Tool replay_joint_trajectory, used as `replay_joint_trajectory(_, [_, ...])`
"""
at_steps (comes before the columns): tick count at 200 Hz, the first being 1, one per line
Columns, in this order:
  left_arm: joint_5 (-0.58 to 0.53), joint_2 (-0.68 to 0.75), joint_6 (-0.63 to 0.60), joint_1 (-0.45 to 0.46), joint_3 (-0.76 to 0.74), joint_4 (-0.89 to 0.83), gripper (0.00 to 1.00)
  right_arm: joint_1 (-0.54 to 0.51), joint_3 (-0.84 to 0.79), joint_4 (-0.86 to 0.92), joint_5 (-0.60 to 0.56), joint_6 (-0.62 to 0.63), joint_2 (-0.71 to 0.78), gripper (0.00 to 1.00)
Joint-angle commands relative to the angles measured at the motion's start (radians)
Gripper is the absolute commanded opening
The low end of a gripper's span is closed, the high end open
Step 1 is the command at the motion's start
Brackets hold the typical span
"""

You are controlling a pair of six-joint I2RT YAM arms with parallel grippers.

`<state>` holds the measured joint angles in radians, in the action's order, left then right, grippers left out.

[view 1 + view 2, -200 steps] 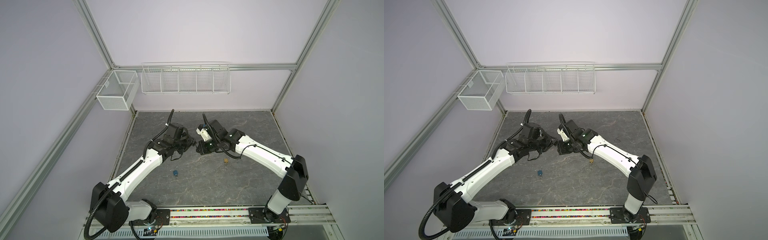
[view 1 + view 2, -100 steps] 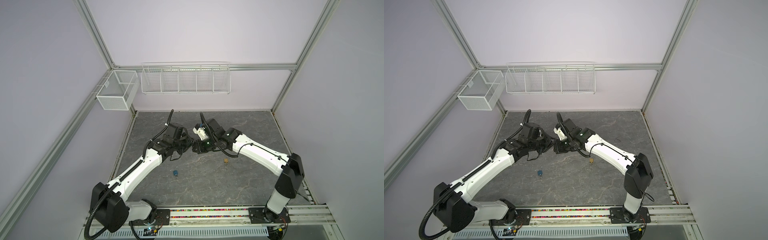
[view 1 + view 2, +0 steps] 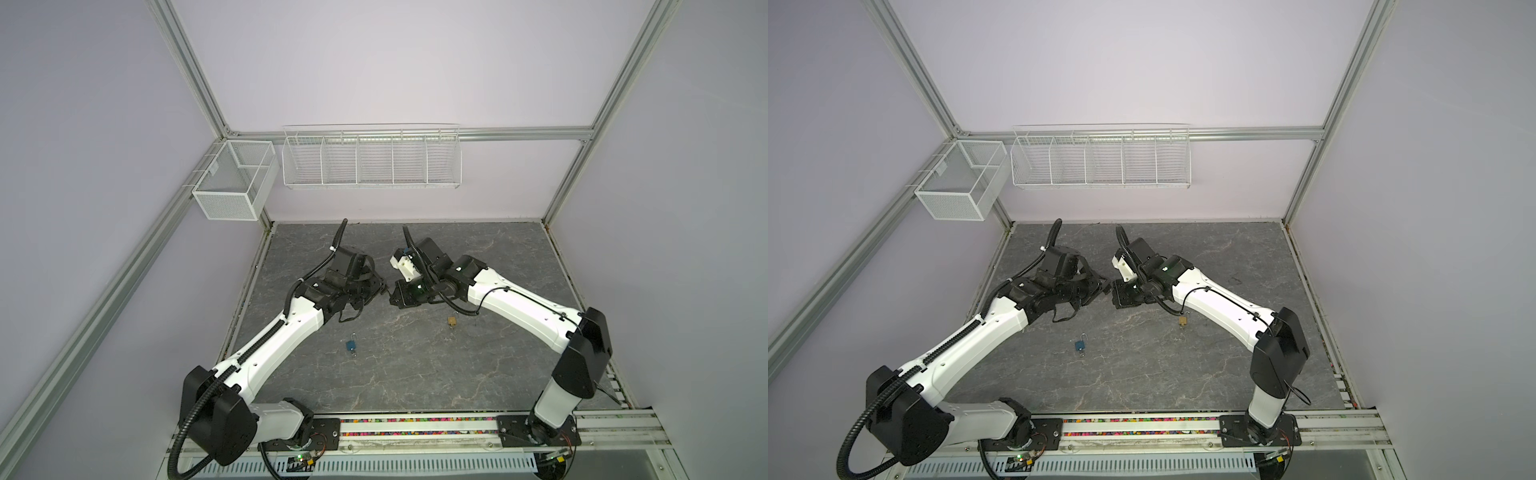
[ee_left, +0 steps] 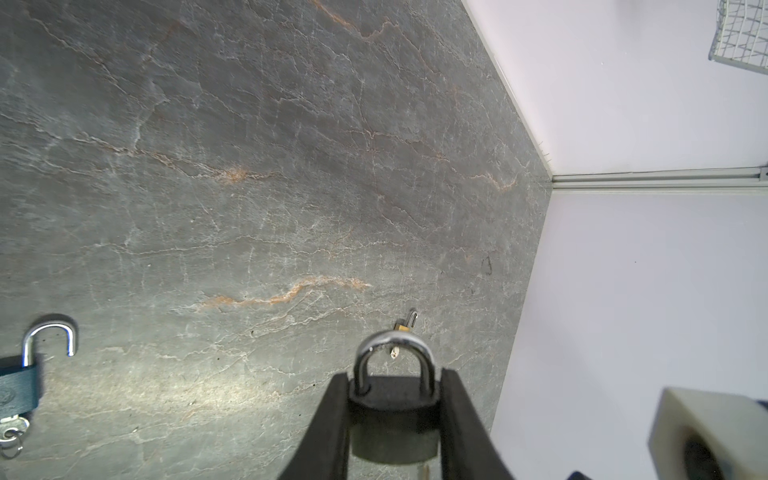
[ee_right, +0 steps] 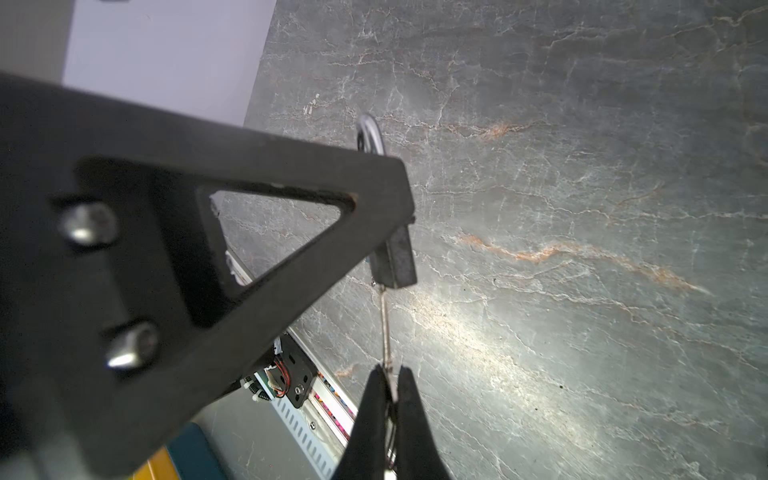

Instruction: Unlock with the key

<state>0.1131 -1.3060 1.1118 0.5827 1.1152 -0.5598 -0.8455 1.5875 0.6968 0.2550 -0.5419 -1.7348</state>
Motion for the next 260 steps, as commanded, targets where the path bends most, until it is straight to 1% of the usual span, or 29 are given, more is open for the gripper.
replay_joint_trajectory(1, [-0.027, 0.033, -0.020, -0.006, 0.043, -0.011, 0.00, 0.011, 0.011, 0.029, -0.007, 0.014, -0.013, 0.06])
replay_joint_trajectory(55, [-0.010, 0.026, 0.000, -0.006, 0.049, 0.015, 0.00, 0.005, -0.010, 0.029, -0.002, 0.018, -0.013, 0.06])
replay_joint_trajectory(79, [-0.032, 0.031, -0.003, -0.009, 0.054, -0.003, 0.00, 0.005, -0.004, 0.033, 0.000, 0.025, -0.020, 0.06])
replay_joint_trajectory(142, [0.029, 0.034, 0.039, -0.008, 0.014, 0.062, 0.00, 0.006, 0.032, 0.012, -0.015, 0.021, -0.039, 0.06])
replay_joint_trajectory(219, [-0.003, 0.036, 0.021, -0.008, 0.015, 0.028, 0.00, 0.006, 0.038, 0.016, -0.041, 0.013, -0.012, 0.06])
replay_joint_trajectory(260, [-0.013, 0.035, 0.017, -0.007, 0.014, 0.024, 0.00, 0.007, 0.051, 0.020, -0.033, 0.016, -0.010, 0.06])
